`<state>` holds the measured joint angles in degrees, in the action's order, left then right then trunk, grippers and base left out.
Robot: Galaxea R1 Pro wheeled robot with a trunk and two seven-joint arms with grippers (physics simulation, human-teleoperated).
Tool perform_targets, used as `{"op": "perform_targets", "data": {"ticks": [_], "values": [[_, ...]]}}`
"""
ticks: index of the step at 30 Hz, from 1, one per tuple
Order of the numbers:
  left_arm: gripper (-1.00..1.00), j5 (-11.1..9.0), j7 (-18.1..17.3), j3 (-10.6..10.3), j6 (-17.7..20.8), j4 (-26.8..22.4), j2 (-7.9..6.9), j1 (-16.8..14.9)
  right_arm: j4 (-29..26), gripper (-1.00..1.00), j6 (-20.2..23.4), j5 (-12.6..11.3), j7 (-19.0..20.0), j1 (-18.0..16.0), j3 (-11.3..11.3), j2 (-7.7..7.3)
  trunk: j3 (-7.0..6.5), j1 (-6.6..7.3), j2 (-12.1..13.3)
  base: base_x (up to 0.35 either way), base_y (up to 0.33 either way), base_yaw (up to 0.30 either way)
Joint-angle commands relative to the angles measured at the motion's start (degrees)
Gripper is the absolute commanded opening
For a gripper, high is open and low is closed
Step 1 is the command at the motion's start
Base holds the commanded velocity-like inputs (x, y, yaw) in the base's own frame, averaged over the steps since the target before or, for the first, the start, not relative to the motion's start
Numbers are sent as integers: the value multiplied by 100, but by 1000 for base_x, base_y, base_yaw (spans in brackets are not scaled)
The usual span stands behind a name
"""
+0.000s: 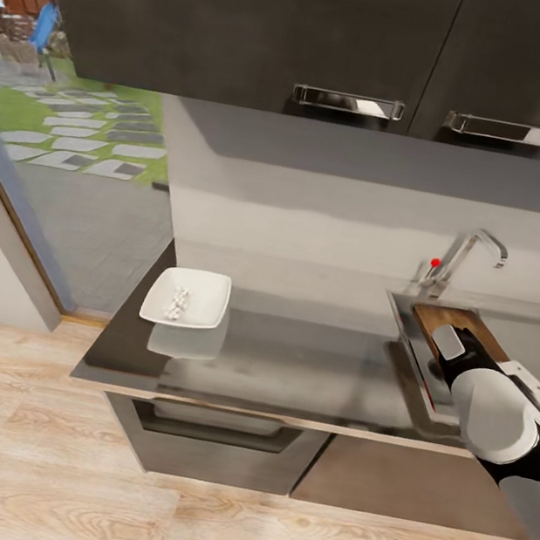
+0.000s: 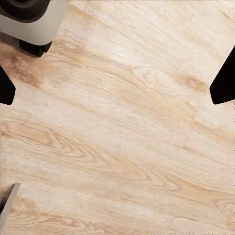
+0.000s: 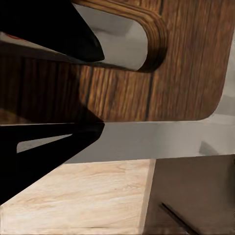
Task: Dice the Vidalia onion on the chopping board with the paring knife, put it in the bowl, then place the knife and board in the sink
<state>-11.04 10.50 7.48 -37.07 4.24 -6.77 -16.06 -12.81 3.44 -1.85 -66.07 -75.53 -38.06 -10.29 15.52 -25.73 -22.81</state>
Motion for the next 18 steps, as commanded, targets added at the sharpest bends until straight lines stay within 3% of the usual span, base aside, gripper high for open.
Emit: {"op": "perform_targets", "data": {"ticks": [1,5,18], "values": [[100,23,-4,42,-37,24,-4,-12,-5,-100,36,-34,-53,-6,31,-3,10,-6,-11,219,-9,0],[100,23,-4,40,-32,24,-8,-12,-3,-100,34,-34,-110,-6,34,-28,10,-6,-11,197,-3,0],[100,23,-4,42,-29,24,-9,-12,7,-100,26,-32,-108,3,42,-32,10,-6,-11,39,0,0]]}}
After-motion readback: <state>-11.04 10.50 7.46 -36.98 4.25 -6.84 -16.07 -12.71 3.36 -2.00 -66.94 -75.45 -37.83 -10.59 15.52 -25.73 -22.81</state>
